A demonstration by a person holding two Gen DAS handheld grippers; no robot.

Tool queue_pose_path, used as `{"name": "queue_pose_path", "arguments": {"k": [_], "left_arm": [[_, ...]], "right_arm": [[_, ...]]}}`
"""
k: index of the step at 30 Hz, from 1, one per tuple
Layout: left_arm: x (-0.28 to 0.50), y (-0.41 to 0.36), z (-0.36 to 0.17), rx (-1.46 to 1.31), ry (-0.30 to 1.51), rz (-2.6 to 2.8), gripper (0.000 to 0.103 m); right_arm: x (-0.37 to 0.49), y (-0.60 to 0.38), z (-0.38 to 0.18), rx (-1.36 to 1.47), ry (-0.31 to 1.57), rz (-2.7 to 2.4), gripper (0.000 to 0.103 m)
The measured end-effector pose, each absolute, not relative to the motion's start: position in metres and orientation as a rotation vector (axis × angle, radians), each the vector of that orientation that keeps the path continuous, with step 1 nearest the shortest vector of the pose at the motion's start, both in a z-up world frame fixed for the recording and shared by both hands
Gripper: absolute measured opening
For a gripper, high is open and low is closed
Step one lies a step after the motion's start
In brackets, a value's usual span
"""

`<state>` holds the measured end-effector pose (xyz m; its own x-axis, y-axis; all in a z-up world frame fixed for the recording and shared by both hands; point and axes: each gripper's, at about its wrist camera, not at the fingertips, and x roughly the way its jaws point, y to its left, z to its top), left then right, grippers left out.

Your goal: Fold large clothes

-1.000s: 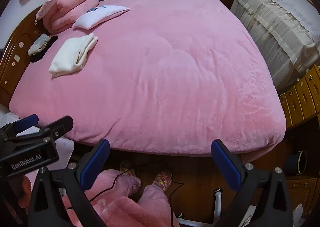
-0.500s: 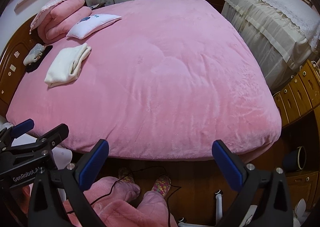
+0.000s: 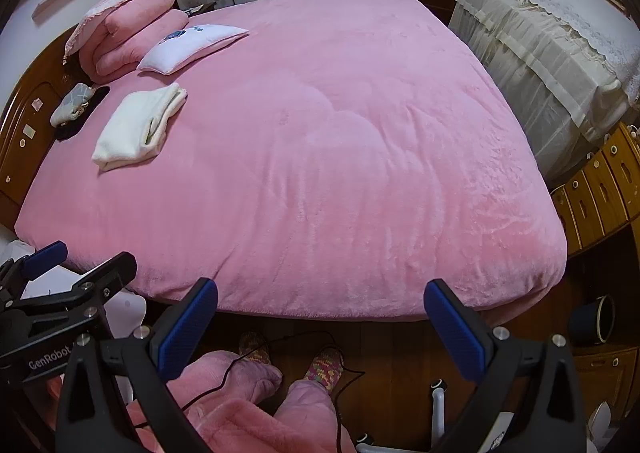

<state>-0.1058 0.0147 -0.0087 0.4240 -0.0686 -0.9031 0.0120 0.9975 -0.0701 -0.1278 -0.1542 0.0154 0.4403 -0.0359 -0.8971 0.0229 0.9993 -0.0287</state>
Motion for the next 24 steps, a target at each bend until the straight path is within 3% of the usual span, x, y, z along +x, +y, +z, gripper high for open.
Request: {"name": "queue_pose_path", "arguments": {"k": [24], "left_arm": [[-0.0994, 0.0146, -0.0054, -0.054, 1.13, -0.064, 0.102]], "right_arm": [[-0.1271, -0.156, 0.0171, -0.011, 1.099, -0.055, 0.103]]}}
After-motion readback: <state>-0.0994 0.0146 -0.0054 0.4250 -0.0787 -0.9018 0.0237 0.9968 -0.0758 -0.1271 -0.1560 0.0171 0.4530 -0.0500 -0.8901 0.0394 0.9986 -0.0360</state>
